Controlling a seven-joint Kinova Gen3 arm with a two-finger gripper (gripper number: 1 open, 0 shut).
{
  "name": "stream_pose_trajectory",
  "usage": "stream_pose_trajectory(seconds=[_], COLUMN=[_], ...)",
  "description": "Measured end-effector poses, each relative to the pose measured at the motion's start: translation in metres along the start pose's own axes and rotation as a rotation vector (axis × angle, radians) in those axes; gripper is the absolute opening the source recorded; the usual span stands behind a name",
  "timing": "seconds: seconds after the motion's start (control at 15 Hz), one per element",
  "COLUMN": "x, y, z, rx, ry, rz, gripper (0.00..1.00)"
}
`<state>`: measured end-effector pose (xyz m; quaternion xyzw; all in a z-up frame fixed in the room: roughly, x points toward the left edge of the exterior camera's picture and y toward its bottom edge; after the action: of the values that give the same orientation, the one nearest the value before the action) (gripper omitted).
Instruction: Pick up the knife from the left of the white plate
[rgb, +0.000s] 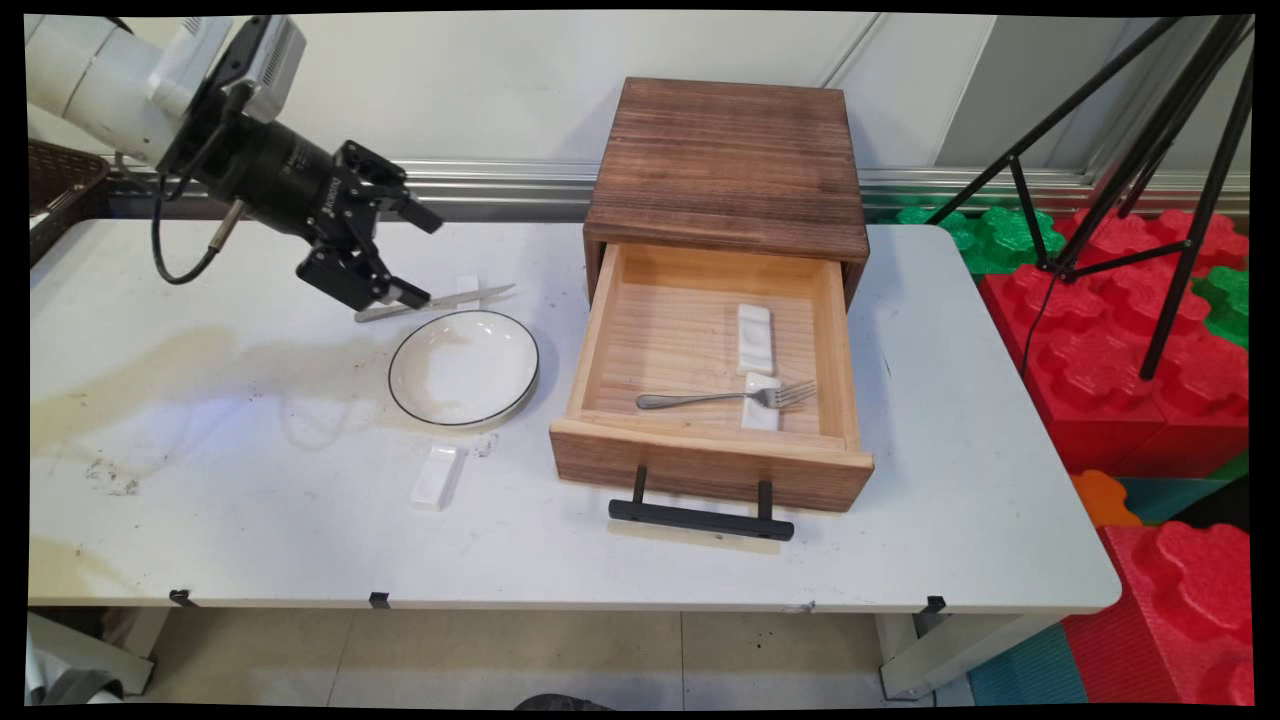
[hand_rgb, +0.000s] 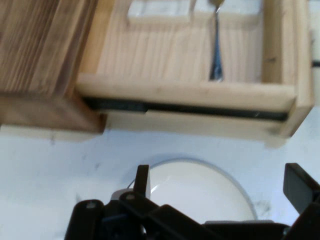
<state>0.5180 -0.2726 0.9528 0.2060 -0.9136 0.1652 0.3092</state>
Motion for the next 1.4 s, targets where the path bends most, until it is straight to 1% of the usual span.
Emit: stream_pose_trajectory(seconds=[0.2, 0.4, 0.53, 0.73, 1.0, 1.4], x=[-0.022, -0.039, -0.050, -0.073, -0.093, -0.121], y=[-0.014, -0.025, -0.032, -0.045, -0.056, -0.071], z=[0.000, 0.001, 0.000, 0.000, 0.002, 0.008], rx=[0.032, 0.056, 0.070, 0.094, 0.110, 0.126], ry=[-0.055, -0.099, -0.128, -0.189, -0.236, -0.292], rz=[-0.021, -0.033, -0.034, -0.032, -0.031, -0.022], gripper=[1.00, 1.00, 1.00, 1.00, 1.00, 1.00])
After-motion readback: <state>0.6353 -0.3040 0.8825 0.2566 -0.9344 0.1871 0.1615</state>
